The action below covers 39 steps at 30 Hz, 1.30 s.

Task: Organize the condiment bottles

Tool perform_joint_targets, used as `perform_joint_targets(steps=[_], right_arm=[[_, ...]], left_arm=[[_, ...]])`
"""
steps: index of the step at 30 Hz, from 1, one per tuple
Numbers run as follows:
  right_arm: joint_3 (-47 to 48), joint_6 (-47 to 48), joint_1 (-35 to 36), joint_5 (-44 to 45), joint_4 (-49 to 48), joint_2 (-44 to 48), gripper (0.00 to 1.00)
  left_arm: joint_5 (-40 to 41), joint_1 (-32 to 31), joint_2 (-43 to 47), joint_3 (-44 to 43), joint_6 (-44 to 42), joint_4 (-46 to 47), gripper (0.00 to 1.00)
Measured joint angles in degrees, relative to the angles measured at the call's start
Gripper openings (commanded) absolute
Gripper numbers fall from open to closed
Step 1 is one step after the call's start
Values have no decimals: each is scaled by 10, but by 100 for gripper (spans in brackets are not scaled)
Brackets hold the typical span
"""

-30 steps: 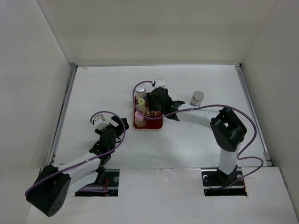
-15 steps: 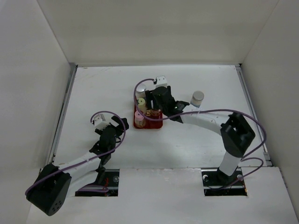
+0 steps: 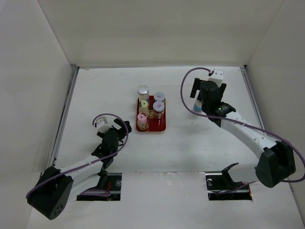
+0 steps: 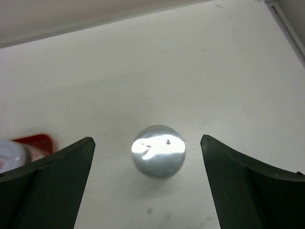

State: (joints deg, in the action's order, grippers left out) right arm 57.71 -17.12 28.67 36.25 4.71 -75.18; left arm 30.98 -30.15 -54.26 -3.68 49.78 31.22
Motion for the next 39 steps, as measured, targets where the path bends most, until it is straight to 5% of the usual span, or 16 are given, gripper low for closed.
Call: perform_joint_targets(steps=[10, 14, 18, 28, 33, 39], right_arm=[[-12, 0, -69, -53, 6, -100, 99], [0, 1, -74, -83, -1, -147, 63], [-3, -3, -70, -84, -9, -149, 49], [-48, -22, 134, -56, 7, 10, 49], [-15, -35, 220, -70, -15, -45, 50], [51, -36, 243, -84, -26, -156, 51]], left_arm=[[0, 0, -14, 0, 0, 3, 100], [0, 1, -15, 0, 0, 3, 100], [0, 1, -15, 0, 0, 3, 100], [-1, 2, -38, 0, 0, 8, 100], [-2, 7, -37, 0, 0, 9, 100], [-9, 17, -36, 0, 0, 9, 100]])
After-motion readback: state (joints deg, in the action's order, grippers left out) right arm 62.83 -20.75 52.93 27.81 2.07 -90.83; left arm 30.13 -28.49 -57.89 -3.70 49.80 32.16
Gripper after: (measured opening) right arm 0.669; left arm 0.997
